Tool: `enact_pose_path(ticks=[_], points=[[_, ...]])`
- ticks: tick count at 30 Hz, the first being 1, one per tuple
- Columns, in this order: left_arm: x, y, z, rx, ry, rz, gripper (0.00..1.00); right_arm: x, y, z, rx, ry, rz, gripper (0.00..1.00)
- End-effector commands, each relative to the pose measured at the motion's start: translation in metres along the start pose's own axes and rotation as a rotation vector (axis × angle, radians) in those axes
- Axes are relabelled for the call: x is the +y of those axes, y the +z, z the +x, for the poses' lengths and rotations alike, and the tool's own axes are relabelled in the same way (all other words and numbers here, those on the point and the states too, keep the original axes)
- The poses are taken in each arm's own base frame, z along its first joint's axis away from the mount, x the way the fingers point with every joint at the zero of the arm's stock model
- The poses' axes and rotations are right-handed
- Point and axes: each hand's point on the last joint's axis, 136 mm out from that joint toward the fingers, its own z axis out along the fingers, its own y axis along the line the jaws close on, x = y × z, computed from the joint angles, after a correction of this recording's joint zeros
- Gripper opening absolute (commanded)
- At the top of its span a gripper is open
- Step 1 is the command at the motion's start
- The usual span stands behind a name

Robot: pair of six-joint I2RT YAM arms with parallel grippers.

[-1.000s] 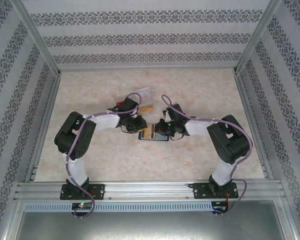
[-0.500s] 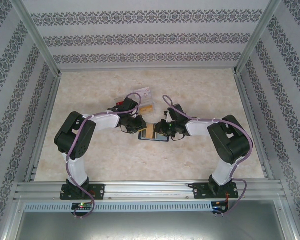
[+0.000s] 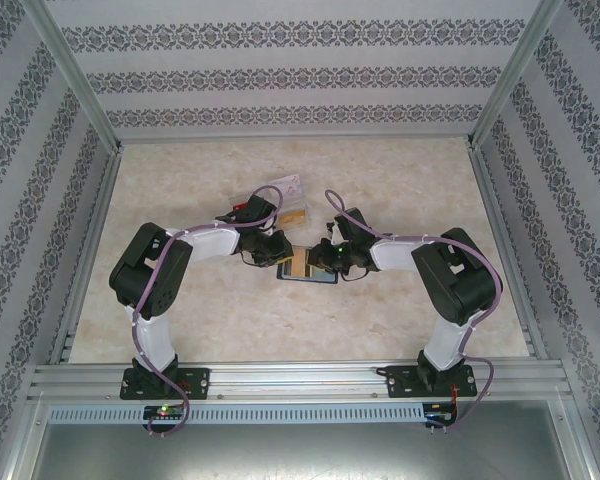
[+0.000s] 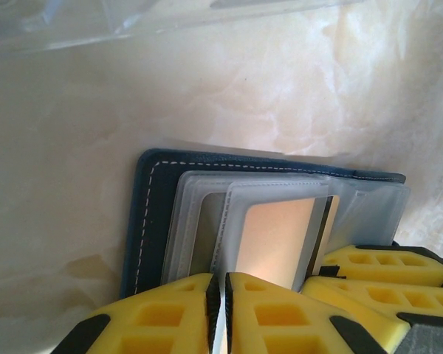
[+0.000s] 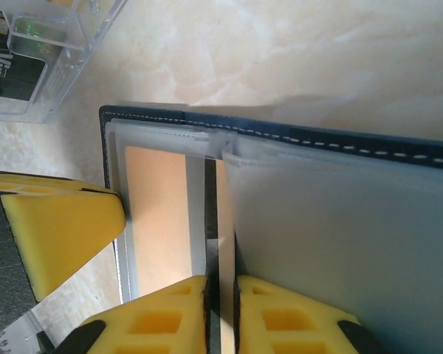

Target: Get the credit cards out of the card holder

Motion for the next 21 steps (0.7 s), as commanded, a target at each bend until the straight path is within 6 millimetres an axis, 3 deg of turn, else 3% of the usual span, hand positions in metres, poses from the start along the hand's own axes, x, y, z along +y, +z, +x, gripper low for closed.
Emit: enact_pose_path(ticks=[1,8,11,21], points=[[0.049,0.015,0.022,0.077,-0.061,-0.166,0.16,-0.01,0.001,0.0,0.007,0.028,0.027,0.13],[0.041,0.009,0.018,0.058,-0.05,-0.143,0.18,-0.021,-0.02,-0.001,-0.053,0.043,0.046,0.01],[0.028,0.001,0.011,0.021,-0.02,-0.103,0.21,-0.023,-0.032,-0.001,-0.074,0.043,0.038,0.0],[-0.042,-0.048,-0.009,-0.069,0.09,0.132,0.49,0.007,-0.081,-0.013,-0.161,-0.001,-0.144,0.0]])
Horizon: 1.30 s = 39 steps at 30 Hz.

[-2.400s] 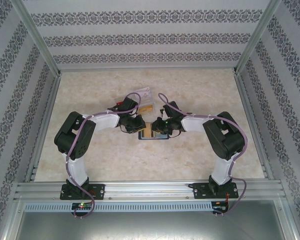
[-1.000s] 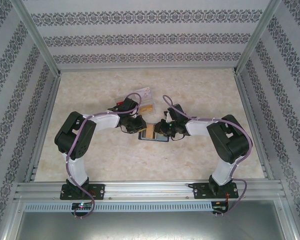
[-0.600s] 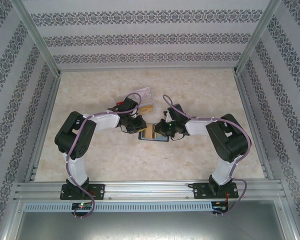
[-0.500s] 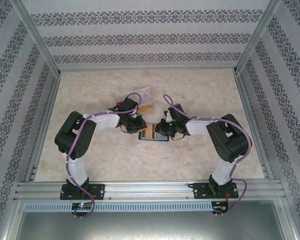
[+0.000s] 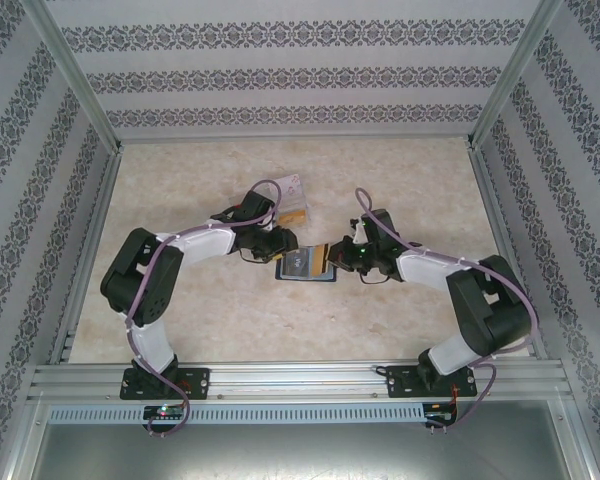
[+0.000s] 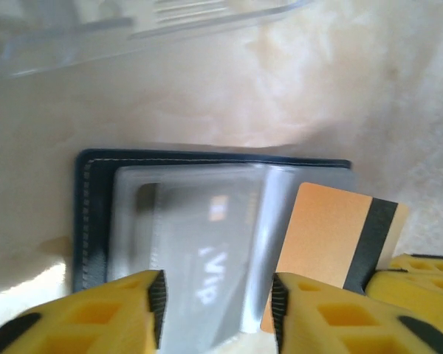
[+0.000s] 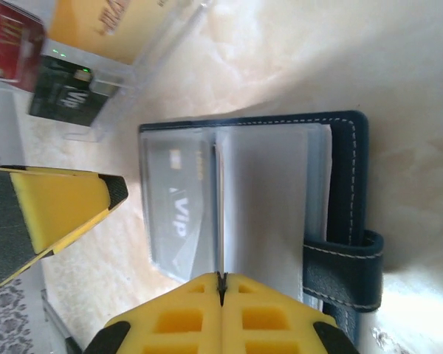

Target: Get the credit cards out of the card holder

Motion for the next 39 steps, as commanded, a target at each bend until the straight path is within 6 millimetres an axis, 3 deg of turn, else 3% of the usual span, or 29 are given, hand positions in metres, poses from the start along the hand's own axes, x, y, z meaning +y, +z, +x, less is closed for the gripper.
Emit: enact_pose_path(ticks=[1,9,14,17,21,25,34,36,39], points=[[-0.023,-0.024,-0.006,-0.016,0.022,0.103,0.52,0.015,-0.018,-0.008,-0.027,-0.02,-0.099,0.0],[-0.073,-0.04,0.0,0.044,0.005,0.384,0.72,0.068,-0.052,-0.027,-0.062,-0.027,-0.388,0.0],[-0.096,-0.051,-0.003,0.057,-0.025,0.5,0.73,0.1,-0.067,-0.035,-0.074,-0.026,-0.516,0.0],[-0.108,-0.059,-0.006,0.053,-0.023,0.556,0.71,0.107,-0.07,-0.038,-0.07,-0.018,-0.541,0.0],[-0.123,-0.067,-0.009,0.057,-0.023,0.624,0.62,0.112,-0.074,-0.038,-0.066,-0.012,-0.568,0.0],[-0.131,-0.075,-0.011,0.045,-0.007,0.651,0.45,0.112,-0.073,-0.037,-0.064,-0.007,-0.568,0.0],[-0.127,-0.074,-0.008,0.042,0.037,0.618,0.07,0.1,-0.062,-0.039,-0.05,0.03,-0.515,0.0],[-0.122,-0.073,-0.008,0.03,0.062,0.582,0.01,0.092,-0.057,-0.039,-0.047,0.047,-0.476,0.09],[-0.109,-0.072,-0.011,0.007,0.099,0.502,0.0,0.074,-0.048,-0.04,-0.049,0.075,-0.379,0.32]])
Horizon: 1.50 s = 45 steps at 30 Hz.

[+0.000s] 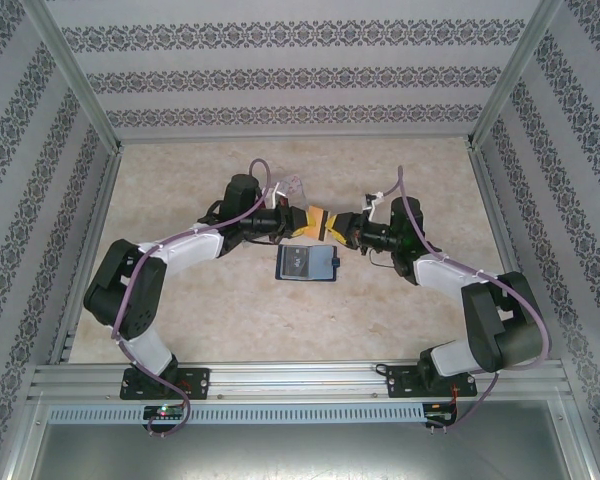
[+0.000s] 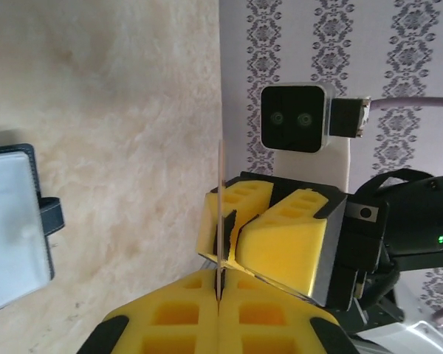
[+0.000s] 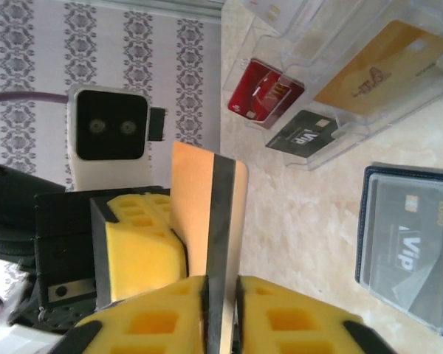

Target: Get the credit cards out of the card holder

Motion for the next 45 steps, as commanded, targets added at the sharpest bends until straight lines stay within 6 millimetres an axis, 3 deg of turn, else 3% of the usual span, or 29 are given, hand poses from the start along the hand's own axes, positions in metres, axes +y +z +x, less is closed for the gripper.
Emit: enact_pose_path(ticks=[1,3,8,16,23,31,36,45], points=[[0.005,-0.016,-0.008,-0.031,0.104,-0.098,0.0,-0.018,0.0,-0.008,-0.027,-0.003,0.108,0.39],[0.016,-0.024,-0.011,-0.04,0.138,-0.18,0.0,-0.029,-0.001,-0.011,-0.045,0.005,0.168,0.54],[0.036,-0.046,-0.028,-0.067,0.296,-0.442,0.0,-0.06,-0.011,-0.019,-0.097,-0.011,0.377,0.72],[0.037,-0.059,-0.054,0.015,0.63,-0.649,0.0,-0.061,-0.021,-0.039,-0.166,-0.092,0.46,0.97],[0.036,-0.04,-0.068,0.246,0.971,-0.701,0.0,-0.067,-0.025,-0.047,-0.165,-0.09,0.46,0.98],[0.06,-0.026,-0.076,0.435,1.22,-0.748,0.0,-0.076,-0.034,-0.046,-0.168,-0.055,0.456,0.98],[0.071,-0.017,-0.072,0.517,1.278,-0.703,0.0,-0.074,-0.037,-0.044,-0.174,-0.052,0.449,0.98],[0.097,-0.006,-0.089,0.575,1.306,-0.75,0.0,-0.066,-0.038,-0.042,-0.182,-0.045,0.427,0.98]])
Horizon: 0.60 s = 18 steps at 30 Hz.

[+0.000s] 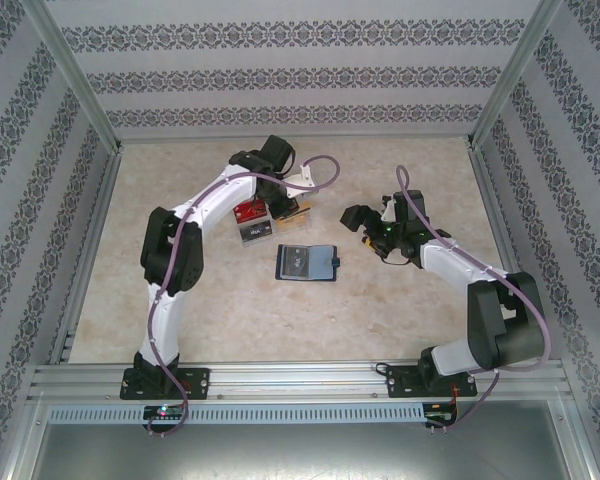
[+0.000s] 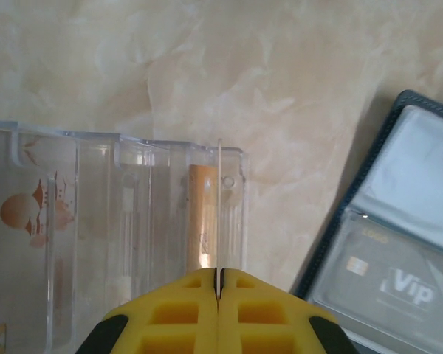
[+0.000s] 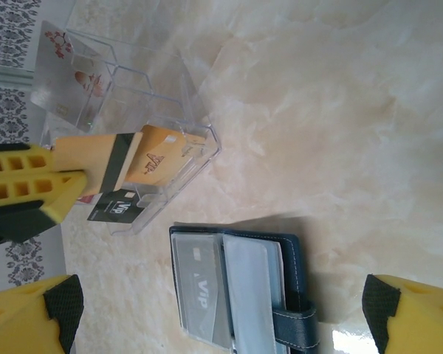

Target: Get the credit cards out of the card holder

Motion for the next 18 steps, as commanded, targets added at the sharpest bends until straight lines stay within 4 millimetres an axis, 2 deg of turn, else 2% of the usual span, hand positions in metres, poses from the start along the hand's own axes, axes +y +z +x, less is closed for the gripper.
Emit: enact_pose_path(ticks=[1,6,13,14,18], points=[[-0.001,0.006,0.008,0.057,0.051,0.022,0.0,0.004,-0.007,0.0,-0.007,0.008,-0.026,0.98],[0.004,0.016,0.015,0.095,0.051,0.01,0.0,0.005,-0.009,0.0,-0.009,0.009,-0.027,0.98],[0.007,0.02,0.024,0.135,0.051,-0.008,0.03,0.006,-0.006,0.001,0.002,0.018,-0.032,0.98],[0.007,0.02,0.024,0.136,0.051,-0.013,0.04,0.006,-0.005,0.001,0.004,0.018,-0.032,0.98],[0.011,0.02,0.019,0.116,0.044,-0.032,0.28,0.006,-0.004,0.001,0.007,0.021,-0.033,0.98]])
